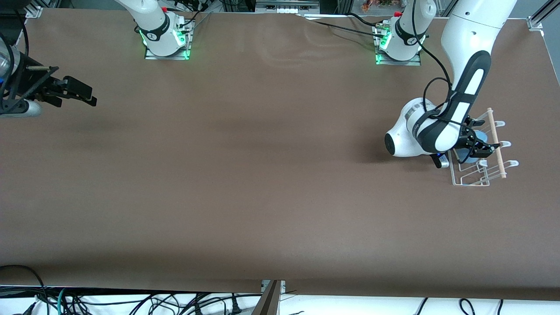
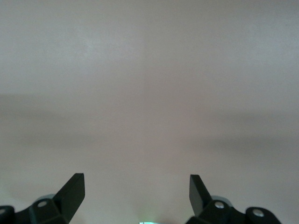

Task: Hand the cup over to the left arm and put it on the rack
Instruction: 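Open the left gripper and raise it away from the rack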

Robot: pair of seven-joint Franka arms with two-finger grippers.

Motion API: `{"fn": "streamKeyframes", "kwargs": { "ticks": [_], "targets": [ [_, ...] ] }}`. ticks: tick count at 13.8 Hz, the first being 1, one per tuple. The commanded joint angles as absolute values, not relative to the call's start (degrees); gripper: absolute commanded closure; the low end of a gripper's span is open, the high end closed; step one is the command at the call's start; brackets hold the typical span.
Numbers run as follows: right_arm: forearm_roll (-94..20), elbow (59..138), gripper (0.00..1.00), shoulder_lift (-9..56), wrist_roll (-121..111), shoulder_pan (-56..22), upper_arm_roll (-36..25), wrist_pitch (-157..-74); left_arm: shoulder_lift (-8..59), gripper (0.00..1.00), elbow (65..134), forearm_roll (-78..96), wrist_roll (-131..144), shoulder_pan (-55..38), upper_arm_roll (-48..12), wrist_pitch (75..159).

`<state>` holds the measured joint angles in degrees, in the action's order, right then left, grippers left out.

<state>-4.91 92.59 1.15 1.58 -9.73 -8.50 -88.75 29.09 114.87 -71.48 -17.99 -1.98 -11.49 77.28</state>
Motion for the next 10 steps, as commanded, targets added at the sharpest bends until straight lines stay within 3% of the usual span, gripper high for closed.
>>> {"fn": "streamKeyframes", "kwargs": {
  "ticks": [1, 10],
  "targets": [
    [-4.3, 91.6, 0.01, 1.9, 1.3, -9.2, -8.6, -89.9, 26.7, 0.0, 111.4, -65.4, -17.8, -0.1, -11.8, 77.6],
    [-1.8, 91.3, 0.01, 4.5, 1.1, -10.8, -8.2, -92.9, 20.8, 0.0, 85.8, -21.8, -14.6, 1.7, -11.3, 77.5]
  ]
}}
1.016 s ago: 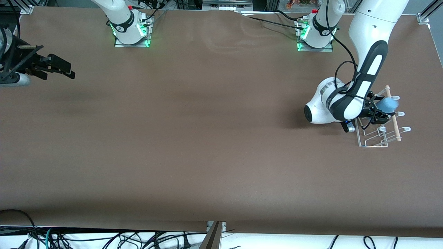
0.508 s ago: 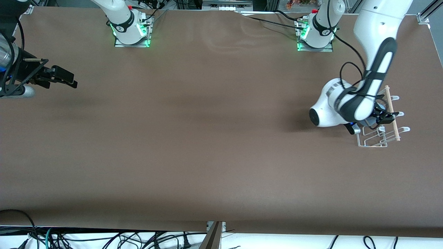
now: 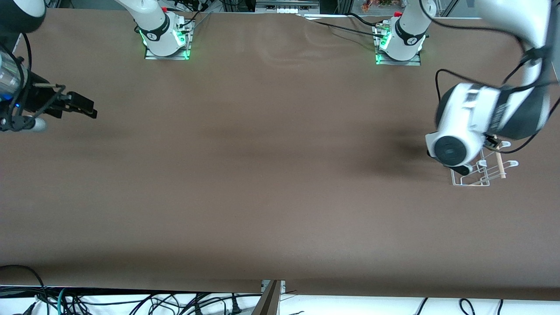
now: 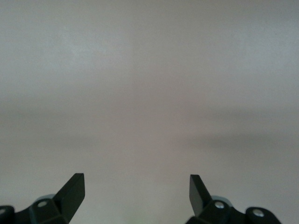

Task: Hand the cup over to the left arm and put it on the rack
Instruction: 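Open the left gripper and raise it away from the rack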

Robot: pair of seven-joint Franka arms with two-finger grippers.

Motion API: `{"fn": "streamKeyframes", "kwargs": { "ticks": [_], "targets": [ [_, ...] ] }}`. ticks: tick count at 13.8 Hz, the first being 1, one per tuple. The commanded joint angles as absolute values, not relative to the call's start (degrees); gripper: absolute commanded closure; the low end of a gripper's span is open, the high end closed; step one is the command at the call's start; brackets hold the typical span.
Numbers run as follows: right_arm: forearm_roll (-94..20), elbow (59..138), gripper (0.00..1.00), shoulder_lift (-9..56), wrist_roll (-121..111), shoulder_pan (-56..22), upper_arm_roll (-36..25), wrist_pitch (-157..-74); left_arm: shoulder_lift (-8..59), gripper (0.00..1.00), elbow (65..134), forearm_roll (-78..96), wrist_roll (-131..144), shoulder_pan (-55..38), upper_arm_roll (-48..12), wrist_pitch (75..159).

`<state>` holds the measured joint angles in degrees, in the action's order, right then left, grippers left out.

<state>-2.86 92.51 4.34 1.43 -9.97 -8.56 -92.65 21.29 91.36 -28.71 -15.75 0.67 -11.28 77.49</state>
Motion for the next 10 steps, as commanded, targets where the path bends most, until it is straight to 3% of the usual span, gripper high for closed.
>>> {"fn": "streamKeyframes", "kwargs": {
  "ticks": [1, 5, 7, 9, 10],
  "targets": [
    [-1.4, 91.3, 0.01, 4.4, 1.1, -11.1, -8.1, -92.8, 20.7, 0.0, 82.6, -18.0, -14.4, 1.6, -11.4, 77.5],
    [-1.5, 90.5, 0.01, 4.4, 0.9, -7.4, -4.7, -92.2, 19.8, 0.0, 72.3, -8.9, -8.5, 1.7, -11.4, 78.0],
    [-1.5, 90.1, 0.01, 4.1, 1.0, -6.9, -4.2, -92.2, 17.7, 0.0, 71.7, -3.1, -8.6, 2.9, -11.1, 78.0],
    [-1.3, 90.1, 0.01, 4.1, 1.0, -7.0, -4.2, -92.2, 12.6, 0.0, 76.8, -1.0, -7.9, 2.9, -9.7, 81.6],
    [-1.4, 90.1, 0.01, 4.0, 1.0, -7.0, -4.1, -91.9, 8.8, 0.0, 83.7, -0.4, -6.5, 2.8, -9.3, 87.8]
  ]
}}
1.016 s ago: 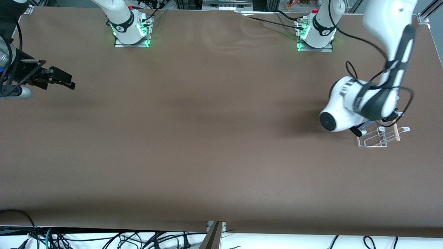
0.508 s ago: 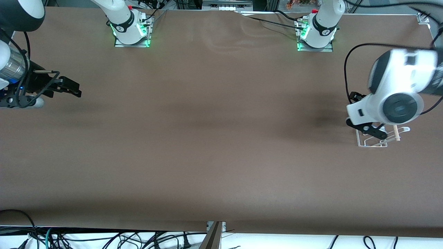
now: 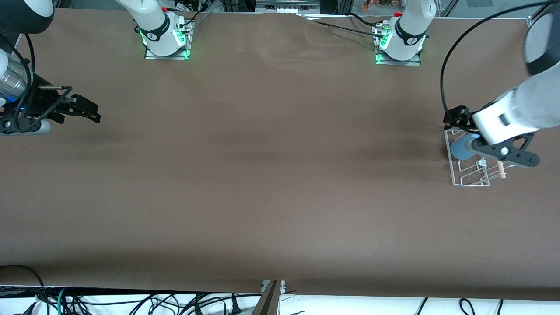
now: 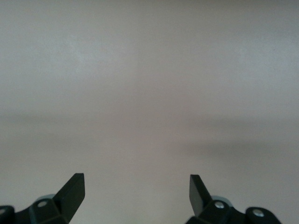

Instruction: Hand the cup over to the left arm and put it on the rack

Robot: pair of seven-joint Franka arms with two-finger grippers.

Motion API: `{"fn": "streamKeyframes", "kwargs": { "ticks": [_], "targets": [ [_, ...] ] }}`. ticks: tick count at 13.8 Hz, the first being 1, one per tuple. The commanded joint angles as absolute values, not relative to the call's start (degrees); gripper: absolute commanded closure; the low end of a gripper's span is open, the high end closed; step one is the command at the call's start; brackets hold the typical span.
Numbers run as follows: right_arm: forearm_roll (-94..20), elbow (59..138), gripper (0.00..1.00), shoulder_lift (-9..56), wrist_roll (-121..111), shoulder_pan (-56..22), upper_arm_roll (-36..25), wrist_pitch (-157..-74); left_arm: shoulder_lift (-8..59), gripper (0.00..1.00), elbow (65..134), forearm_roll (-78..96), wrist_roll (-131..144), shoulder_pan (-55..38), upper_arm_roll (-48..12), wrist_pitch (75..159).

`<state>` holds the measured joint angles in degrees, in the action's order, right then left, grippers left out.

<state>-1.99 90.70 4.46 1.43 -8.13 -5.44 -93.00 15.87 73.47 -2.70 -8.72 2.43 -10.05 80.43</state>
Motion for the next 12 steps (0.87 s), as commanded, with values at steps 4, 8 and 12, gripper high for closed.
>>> {"fn": "streamKeyframes", "kwargs": {
  "ticks": [4, 8, 12],
  "targets": [
    [-1.5, 90.1, 0.01, 4.1, 1.0, -7.1, -4.1, -91.6, -3.2, 0.0, 102.0, 3.4, 0.4, 1.1, -6.2, 102.9],
    [-1.8, 90.1, 0.01, 4.3, 2.0, -7.3, -4.0, -92.2, -2.9, 0.0, 101.0, -0.6, 3.7, -1.8, -3.9, 97.4],
    [-2.0, 90.1, 0.01, 4.1, 1.1, -7.1, -4.3, -92.1, -1.9, 0.0, 100.8, -0.6, 3.2, -1.7, -3.6, 97.5]
  ]
}}
